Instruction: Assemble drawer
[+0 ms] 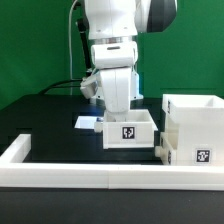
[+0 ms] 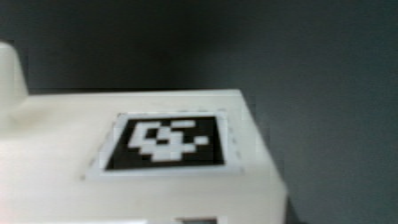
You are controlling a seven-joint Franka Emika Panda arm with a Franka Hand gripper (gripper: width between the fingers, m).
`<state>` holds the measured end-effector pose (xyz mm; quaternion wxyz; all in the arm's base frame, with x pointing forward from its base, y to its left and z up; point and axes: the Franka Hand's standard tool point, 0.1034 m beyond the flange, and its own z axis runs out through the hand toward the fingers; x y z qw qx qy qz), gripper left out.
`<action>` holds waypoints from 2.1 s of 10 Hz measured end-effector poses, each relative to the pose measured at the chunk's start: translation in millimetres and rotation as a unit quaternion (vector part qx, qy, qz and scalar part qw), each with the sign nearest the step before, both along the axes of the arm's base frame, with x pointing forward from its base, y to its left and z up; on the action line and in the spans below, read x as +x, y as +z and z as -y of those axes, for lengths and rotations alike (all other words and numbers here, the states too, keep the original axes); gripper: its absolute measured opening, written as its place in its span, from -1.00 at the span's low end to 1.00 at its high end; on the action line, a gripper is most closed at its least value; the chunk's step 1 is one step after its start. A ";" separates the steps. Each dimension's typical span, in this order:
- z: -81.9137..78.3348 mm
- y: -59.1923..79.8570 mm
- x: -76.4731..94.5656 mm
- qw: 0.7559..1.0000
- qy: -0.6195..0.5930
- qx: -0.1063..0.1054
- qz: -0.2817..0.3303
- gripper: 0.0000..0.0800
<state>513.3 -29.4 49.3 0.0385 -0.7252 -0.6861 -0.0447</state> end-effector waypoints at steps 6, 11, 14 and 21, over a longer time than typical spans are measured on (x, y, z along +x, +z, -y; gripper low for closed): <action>-19.4 2.4 10.8 1.000 0.002 0.001 0.005 -0.89; -18.8 1.1 7.8 1.000 0.010 0.001 -0.003 -0.89; -26.0 2.3 9.9 1.000 0.014 0.001 -0.002 -0.89; -32.1 2.9 11.2 1.000 -0.014 0.000 -0.005 -0.89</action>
Offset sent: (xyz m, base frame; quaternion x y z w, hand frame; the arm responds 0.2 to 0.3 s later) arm 0.0203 0.0160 0.0029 -0.0026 -0.0124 -0.0121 0.9998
